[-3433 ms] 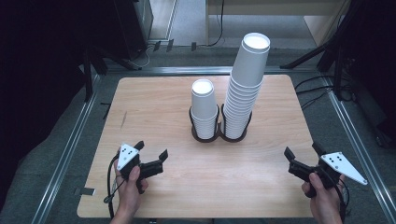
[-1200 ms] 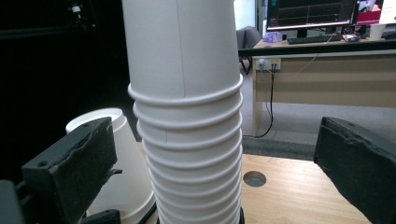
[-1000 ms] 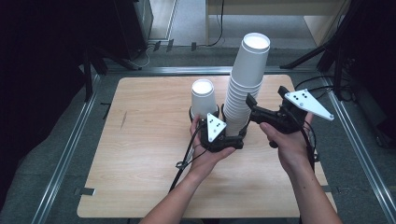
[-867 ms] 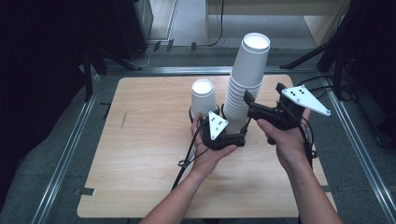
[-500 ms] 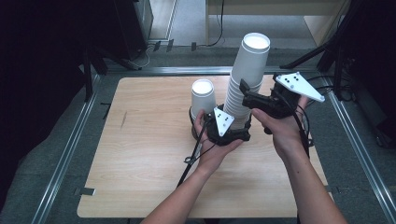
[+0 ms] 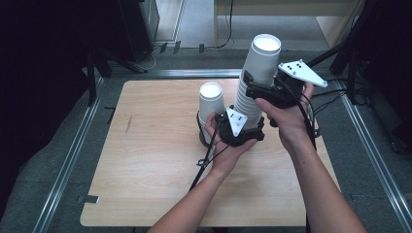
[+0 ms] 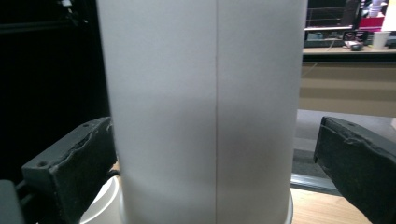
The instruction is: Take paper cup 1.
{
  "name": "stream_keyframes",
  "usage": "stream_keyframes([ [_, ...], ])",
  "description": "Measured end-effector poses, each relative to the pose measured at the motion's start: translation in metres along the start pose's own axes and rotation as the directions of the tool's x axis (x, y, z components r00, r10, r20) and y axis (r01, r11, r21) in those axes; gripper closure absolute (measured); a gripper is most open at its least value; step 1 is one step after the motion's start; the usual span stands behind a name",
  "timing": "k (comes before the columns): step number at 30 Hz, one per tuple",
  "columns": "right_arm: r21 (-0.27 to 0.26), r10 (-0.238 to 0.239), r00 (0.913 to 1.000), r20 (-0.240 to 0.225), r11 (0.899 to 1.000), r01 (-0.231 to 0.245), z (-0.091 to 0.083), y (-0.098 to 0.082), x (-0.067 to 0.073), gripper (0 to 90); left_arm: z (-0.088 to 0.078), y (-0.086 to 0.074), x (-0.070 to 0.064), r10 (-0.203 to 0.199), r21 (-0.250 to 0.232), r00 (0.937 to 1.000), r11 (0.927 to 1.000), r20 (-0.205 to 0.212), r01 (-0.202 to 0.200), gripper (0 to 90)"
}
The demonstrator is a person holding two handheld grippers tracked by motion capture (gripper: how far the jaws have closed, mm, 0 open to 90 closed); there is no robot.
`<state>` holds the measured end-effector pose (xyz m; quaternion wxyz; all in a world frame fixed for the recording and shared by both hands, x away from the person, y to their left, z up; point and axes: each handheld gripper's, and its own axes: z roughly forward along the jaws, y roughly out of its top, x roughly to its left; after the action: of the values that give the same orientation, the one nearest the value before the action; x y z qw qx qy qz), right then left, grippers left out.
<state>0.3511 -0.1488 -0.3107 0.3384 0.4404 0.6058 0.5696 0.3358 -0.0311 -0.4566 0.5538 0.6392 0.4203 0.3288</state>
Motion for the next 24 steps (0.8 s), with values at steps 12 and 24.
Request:
stream_keyframes([
  [12,0.005,0.03,0.9994,-0.015,1.0,-0.03,0.014,-0.004,0.003,7.9,0.002,0.003,0.0,0.018,-0.005,0.9991,0.9998,-0.039,-0.018,5.0],
  [24,-0.002,0.021,0.9997,-0.011,1.0,-0.021,0.014,-0.002,0.003,11.1,0.001,0.003,-0.001,0.0,-0.02,0.9992,0.9998,-0.041,-0.001,7.7],
])
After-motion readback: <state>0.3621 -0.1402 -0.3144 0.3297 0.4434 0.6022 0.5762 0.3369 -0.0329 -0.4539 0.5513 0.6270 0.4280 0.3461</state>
